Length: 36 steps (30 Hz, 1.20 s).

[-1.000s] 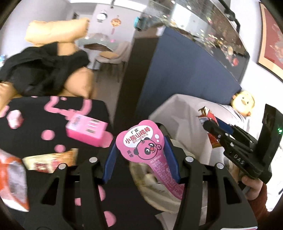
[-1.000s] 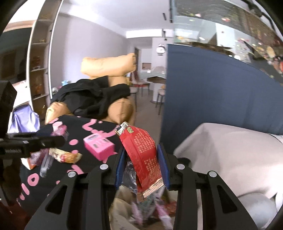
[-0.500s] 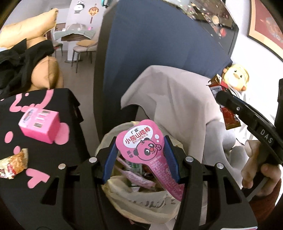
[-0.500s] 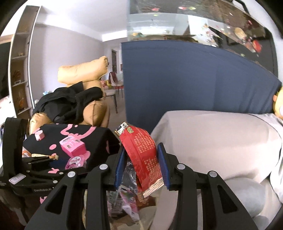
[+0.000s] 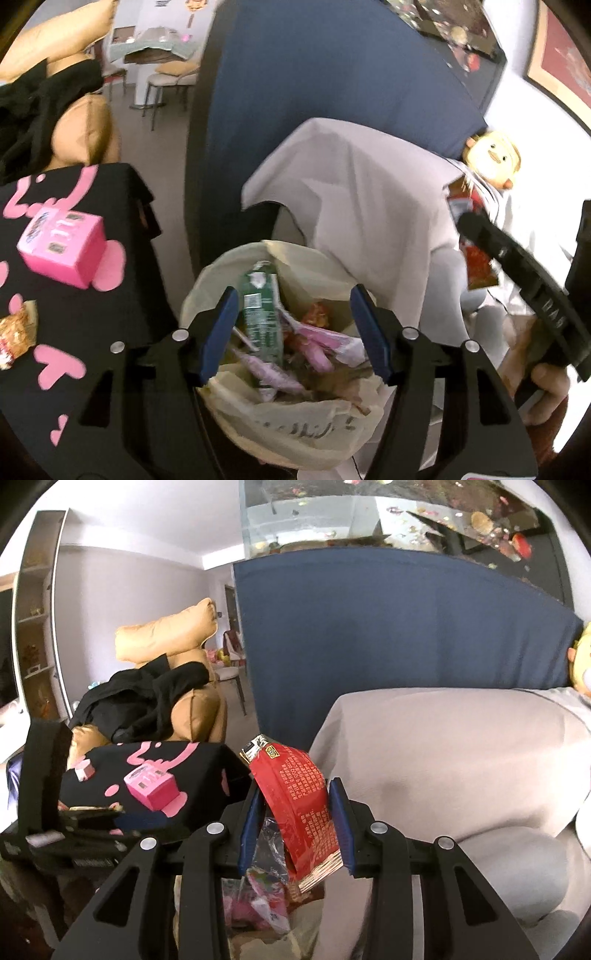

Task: Collect trash
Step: 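Lower the red wrapper into the bin and open the right tool, then grasp the cream snack-bar wrapper with right tool while left grasps orange bag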

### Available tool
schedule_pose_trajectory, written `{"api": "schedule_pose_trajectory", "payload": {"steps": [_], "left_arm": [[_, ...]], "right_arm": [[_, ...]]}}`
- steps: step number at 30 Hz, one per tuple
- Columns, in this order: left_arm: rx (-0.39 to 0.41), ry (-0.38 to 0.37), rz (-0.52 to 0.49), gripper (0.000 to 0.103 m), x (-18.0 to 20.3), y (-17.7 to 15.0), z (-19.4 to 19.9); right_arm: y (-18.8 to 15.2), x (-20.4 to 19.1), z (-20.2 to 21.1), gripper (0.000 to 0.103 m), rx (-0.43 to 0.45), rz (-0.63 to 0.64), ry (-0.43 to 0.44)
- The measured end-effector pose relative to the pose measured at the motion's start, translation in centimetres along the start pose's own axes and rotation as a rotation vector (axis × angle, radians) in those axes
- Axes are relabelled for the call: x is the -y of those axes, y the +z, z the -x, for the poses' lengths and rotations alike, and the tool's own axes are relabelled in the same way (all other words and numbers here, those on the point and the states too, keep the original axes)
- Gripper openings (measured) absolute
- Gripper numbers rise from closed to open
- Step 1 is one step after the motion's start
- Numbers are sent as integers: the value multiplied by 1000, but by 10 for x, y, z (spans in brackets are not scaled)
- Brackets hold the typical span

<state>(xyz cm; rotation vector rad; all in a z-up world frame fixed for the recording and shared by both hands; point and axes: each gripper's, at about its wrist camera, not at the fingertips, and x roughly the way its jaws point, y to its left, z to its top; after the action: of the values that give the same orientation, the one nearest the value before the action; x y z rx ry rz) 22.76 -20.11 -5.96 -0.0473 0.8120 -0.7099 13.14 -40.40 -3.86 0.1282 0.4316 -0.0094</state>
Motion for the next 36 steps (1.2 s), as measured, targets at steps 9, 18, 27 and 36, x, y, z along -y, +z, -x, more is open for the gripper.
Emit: {"api": "schedule_pose_trajectory", "payload": {"steps": [9,18,27,36], "left_arm": [[51,120,2,60,-37,-12,54],[68,191,95,60,-92,-39,89],[90,259,231,60,-153,-66,119],[204,395,323,62,-202,-87,178]], "right_arm": [[-24,-25,-49,35,-93,-9,80],[-89,-36,-117,35,-336,-64,70],[-97,-52,-118,57,-355,-32,24],[-67,-84,-88,59,-284,61,40]]}}
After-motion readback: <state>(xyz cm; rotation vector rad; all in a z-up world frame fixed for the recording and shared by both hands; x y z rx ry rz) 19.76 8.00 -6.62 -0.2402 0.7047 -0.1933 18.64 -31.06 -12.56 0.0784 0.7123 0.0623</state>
